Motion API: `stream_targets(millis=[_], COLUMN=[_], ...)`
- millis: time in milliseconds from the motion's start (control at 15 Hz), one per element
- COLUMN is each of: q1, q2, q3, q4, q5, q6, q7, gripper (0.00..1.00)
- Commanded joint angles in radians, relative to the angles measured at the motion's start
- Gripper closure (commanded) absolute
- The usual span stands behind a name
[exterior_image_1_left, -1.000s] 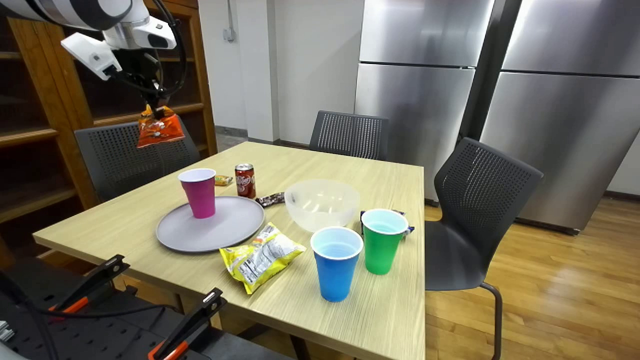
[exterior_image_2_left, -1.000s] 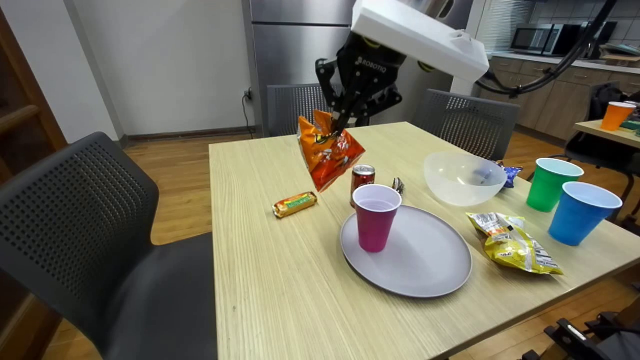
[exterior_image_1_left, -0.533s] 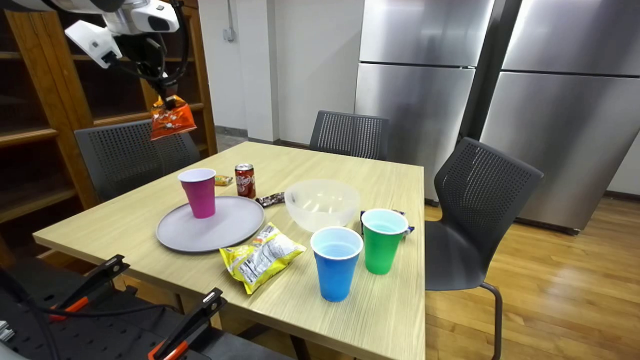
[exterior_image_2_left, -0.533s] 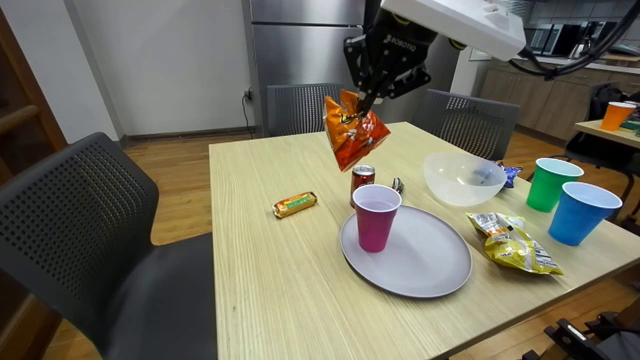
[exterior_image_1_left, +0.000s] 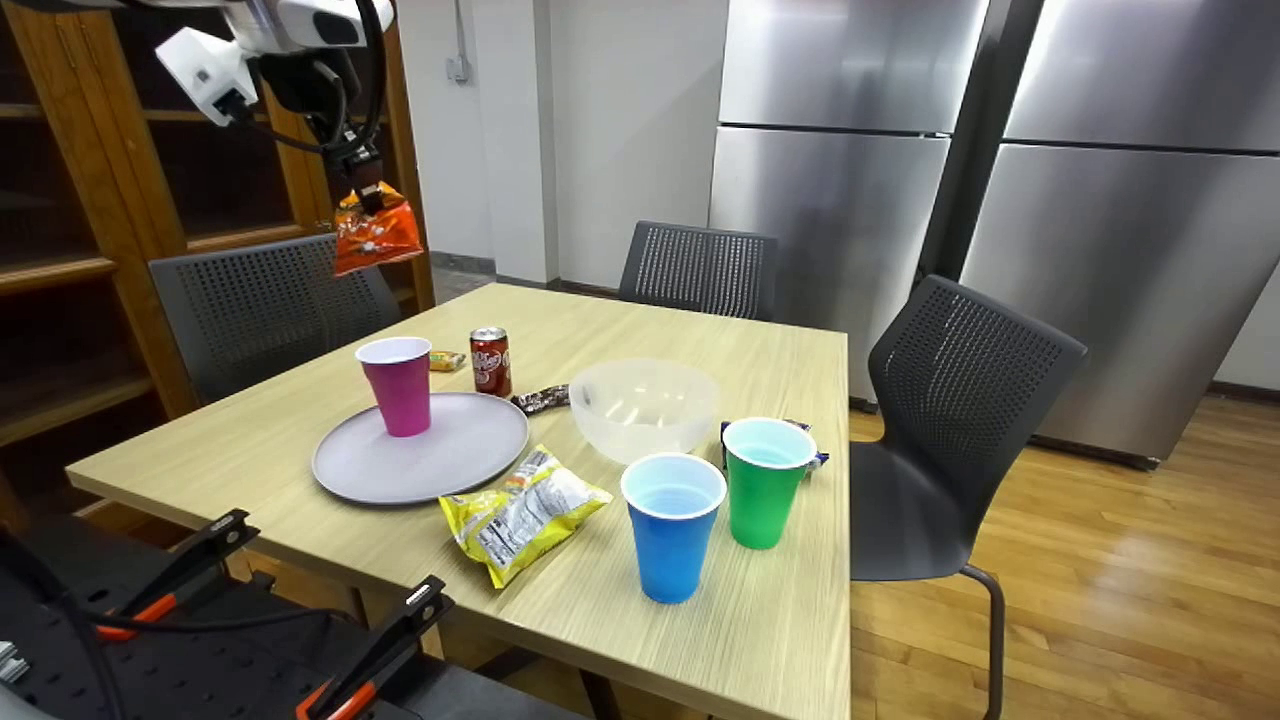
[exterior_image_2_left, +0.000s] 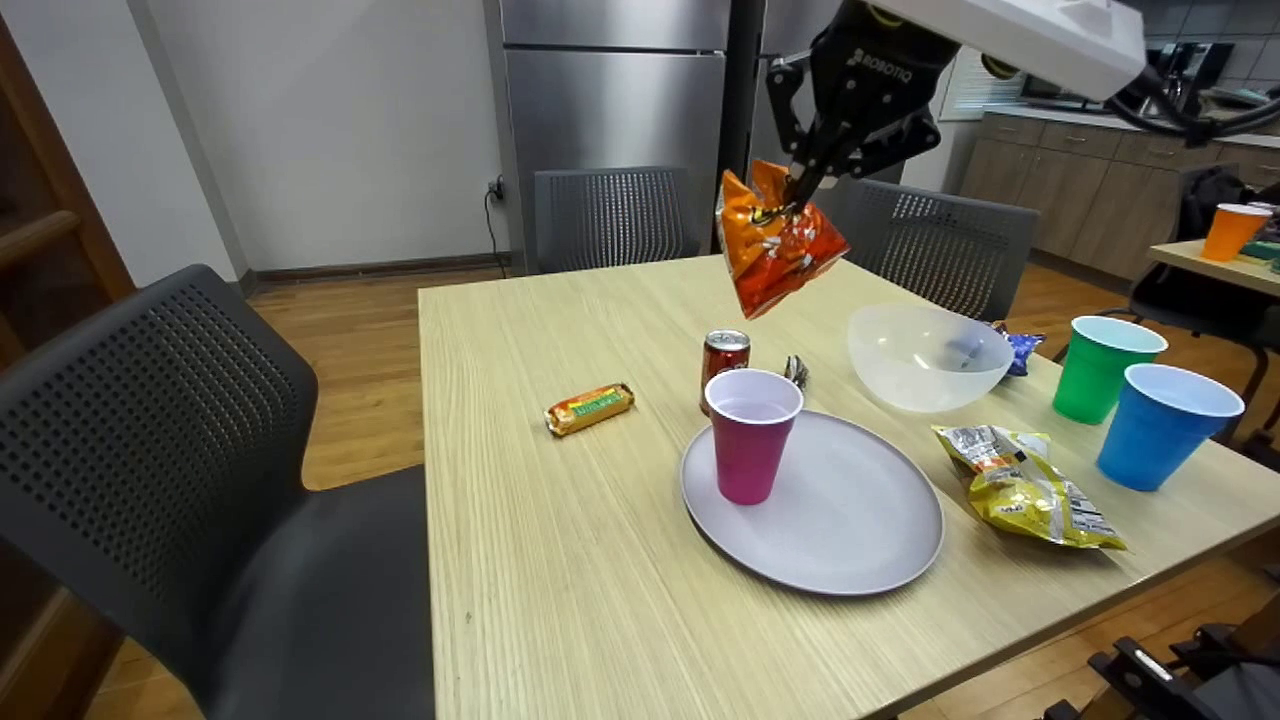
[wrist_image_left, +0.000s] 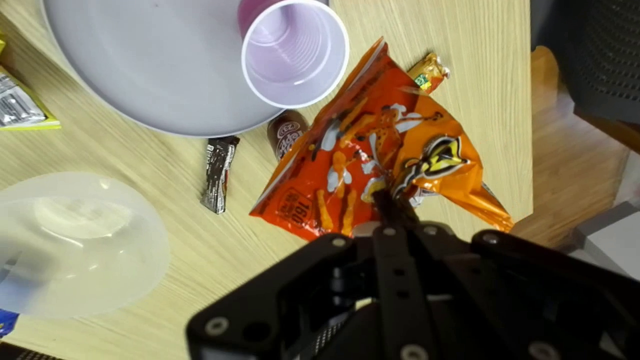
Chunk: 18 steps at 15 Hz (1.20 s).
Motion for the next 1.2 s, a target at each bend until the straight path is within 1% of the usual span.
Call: stream_targets(millis=[0,200,467,600,667,733,1133], q1=[-0.042,-0.081,-0.154,-0.179,-0.190,-0.218,-0.276], q2=[-0.076,-0.087,-0.089,-0.081,-0.075,-0.071,-0.008], q3=[-0.002,-0.003,0.012,0.004,-0.002,0.014,-0.045], q4=[-0.045,-0.044,-0.035,-0.027,-0.021,-0.014,0.058], q5=[-0.024,-0.036,-0.079,-0.091,-0.092,-0.068,-0.063], q6=[-0.035,-0.048,-0.063,-0.073,-0.076,-0.082,-0.133], q7=[0.033,0.041,0.083,0.089,0.084,0.059,-0.021], gripper=[1.00,1.00,1.00,1.00,1.00,1.00,1.00])
